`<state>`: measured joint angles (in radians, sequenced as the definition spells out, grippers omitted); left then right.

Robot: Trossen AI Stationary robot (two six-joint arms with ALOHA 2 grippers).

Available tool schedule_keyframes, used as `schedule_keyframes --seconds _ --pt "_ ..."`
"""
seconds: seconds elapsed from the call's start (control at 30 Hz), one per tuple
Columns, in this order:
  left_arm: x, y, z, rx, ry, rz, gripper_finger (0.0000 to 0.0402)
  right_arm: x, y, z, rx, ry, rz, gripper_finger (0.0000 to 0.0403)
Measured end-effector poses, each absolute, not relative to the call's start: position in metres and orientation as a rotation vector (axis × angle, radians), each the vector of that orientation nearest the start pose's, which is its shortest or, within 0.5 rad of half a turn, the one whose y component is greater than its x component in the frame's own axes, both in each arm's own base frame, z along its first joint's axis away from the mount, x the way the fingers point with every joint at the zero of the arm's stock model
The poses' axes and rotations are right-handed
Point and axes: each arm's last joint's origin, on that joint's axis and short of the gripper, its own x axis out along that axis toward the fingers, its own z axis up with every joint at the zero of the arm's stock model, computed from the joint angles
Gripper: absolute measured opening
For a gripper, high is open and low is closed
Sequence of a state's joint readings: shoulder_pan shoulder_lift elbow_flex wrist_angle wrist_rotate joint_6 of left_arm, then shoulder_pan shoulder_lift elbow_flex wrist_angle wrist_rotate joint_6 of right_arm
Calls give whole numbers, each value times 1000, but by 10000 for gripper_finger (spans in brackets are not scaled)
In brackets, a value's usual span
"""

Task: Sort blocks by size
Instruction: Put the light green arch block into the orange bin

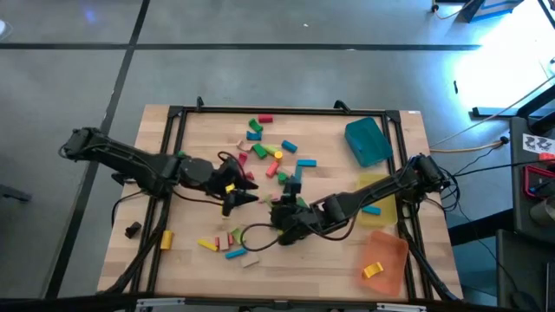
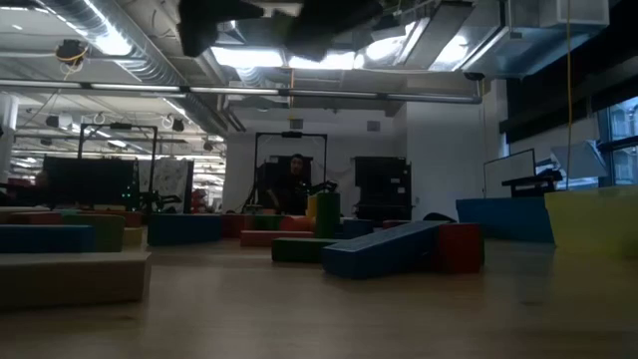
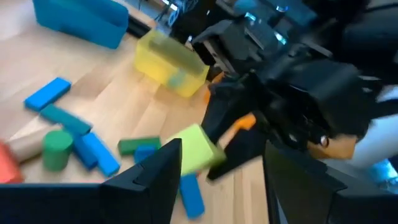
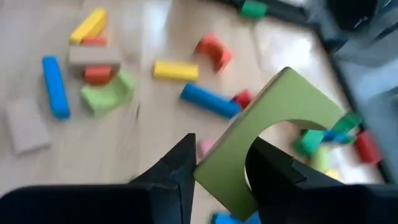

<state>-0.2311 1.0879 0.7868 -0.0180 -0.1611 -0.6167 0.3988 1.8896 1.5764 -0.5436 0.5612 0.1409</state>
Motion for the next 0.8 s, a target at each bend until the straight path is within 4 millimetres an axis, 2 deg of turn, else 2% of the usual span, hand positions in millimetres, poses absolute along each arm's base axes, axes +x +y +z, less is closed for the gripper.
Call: schedule_keyframes --seconds 0.17,0.27,0.37,0.53,0.8 --pt "204 -45 298 -510 426 0 210 372 151 253 -100 988 -56 123" --pt "187 -45 295 -516 524 4 210 354 159 245 9 1198 39 121" --pt "175 -45 291 -532 605 22 210 333 170 241 112 1399 54 121" --pt "169 -49 283 -520 703 37 210 294 196 240 179 1664 -5 123" --pt "173 -55 274 -487 774 38 210 233 242 242 121 1841 -154 124"
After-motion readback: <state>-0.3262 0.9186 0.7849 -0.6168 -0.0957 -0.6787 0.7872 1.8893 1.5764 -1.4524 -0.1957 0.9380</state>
